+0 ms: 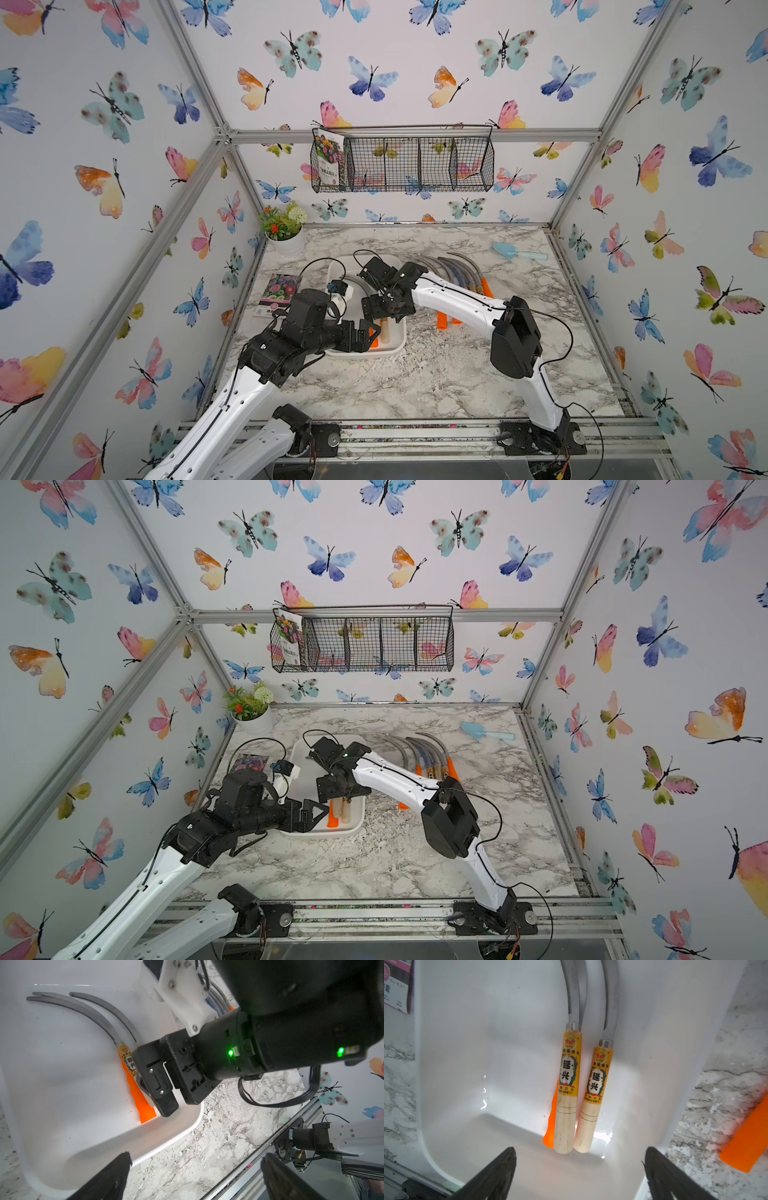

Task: Put small sickles into storage boxes
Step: Place the sickle in the storage box.

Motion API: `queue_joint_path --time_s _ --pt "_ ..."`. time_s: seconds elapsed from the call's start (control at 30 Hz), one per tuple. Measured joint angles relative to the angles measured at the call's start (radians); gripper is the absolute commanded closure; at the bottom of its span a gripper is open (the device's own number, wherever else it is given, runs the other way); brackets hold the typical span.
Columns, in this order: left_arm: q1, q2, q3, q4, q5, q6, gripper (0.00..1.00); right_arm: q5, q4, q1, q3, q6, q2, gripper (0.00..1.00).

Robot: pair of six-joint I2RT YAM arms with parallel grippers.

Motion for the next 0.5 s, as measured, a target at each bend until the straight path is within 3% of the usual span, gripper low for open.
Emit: queue_joint_path --time_s 0.5 --pt "0.0 0.144 0.023 0.098 0.06 0.028 0.02 0.064 -0.097 -0.084 -0.006 0.002 -0.047 0.02"
